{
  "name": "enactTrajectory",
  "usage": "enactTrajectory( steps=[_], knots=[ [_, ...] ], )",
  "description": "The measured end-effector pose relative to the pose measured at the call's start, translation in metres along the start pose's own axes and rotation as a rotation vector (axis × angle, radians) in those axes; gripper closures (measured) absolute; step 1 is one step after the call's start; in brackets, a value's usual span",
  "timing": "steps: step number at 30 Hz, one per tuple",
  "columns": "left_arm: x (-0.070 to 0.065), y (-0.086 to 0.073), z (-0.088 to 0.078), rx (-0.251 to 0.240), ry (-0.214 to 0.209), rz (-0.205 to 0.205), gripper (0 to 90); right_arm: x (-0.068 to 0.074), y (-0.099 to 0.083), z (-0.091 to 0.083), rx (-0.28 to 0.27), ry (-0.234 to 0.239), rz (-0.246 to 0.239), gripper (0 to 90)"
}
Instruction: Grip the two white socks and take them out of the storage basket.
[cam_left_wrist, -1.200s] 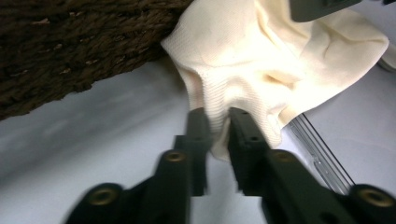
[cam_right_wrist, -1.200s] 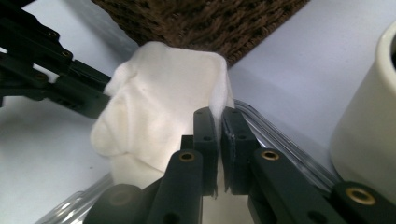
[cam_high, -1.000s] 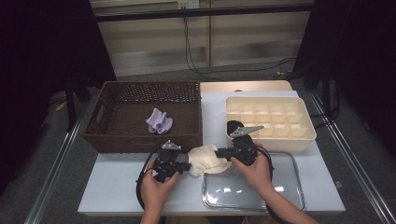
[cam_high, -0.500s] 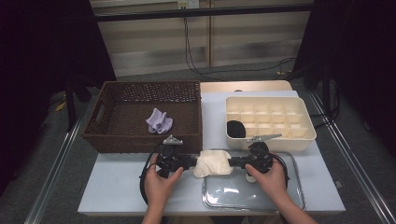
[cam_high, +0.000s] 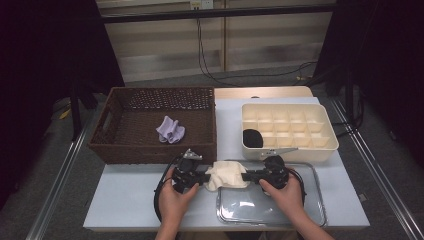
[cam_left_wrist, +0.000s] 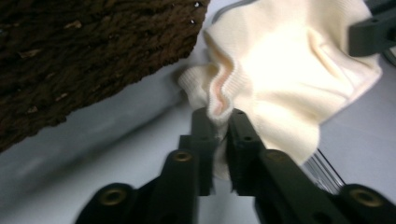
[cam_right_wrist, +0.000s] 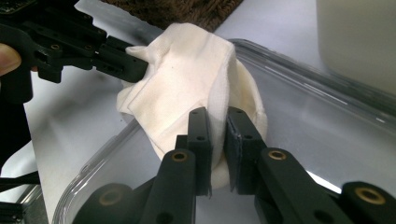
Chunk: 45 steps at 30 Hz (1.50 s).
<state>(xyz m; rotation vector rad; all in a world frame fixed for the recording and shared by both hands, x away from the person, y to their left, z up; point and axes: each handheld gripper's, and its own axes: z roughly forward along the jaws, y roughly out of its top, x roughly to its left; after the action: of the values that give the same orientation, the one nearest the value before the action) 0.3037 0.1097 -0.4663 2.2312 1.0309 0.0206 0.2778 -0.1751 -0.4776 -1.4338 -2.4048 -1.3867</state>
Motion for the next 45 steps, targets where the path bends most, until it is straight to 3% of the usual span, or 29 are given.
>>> enactTrajectory(
  steps=[4,6,8,9,12,16,18,24,33,38,42,45],
  knots=[
    [0.004,-0.004,-0.010,0.030,0.002,-0.016,84.1,0.003,0.005,0.007,0.003,-0.012,-0.037,81.9],
    [0.007,-0.007,-0.014,0.016,0.014,-0.019,83.2,0.005,0.008,0.012,0.009,-0.023,-0.069,81.5],
    [0.009,-0.010,-0.017,-0.012,0.050,-0.018,75.3,0.007,0.010,0.016,0.007,-0.010,-0.089,79.2],
    [0.010,-0.011,-0.019,-0.028,0.040,-0.043,70.6,0.009,0.011,0.016,0.004,-0.009,-0.089,76.4],
    [0.013,-0.013,-0.024,-0.042,0.047,-0.058,65.9,0.014,0.015,0.012,-0.023,-0.019,-0.125,74.3],
    [0.010,-0.013,-0.026,-0.046,0.048,-0.060,67.3,0.019,0.022,0.007,-0.036,-0.074,-0.234,70.8],
    [0.009,-0.012,-0.025,-0.039,0.043,-0.054,68.0,0.020,0.024,0.007,-0.042,-0.071,-0.271,72.1],
    [0.006,-0.011,-0.022,-0.007,0.043,-0.037,80.8,0.022,0.024,0.010,-0.004,-0.084,-0.302,86.3],
    [0.009,-0.003,-0.030,-0.029,0.030,-0.041,85.7,0.023,0.025,0.003,-0.009,-0.029,-0.225,89.6],
    [0.012,0.002,-0.032,-0.034,0.024,-0.046,85.3,0.021,0.023,-0.007,-0.009,0.014,-0.147,89.8],
    [0.015,0.004,-0.026,-0.064,0.051,-0.053,74.5,0.013,0.018,-0.006,0.013,0.007,-0.096,89.8],
    [0.016,0.004,-0.027,-0.071,0.042,-0.063,72.5,0.008,0.015,-0.003,0.017,-0.003,-0.075,89.7]
  ],
)
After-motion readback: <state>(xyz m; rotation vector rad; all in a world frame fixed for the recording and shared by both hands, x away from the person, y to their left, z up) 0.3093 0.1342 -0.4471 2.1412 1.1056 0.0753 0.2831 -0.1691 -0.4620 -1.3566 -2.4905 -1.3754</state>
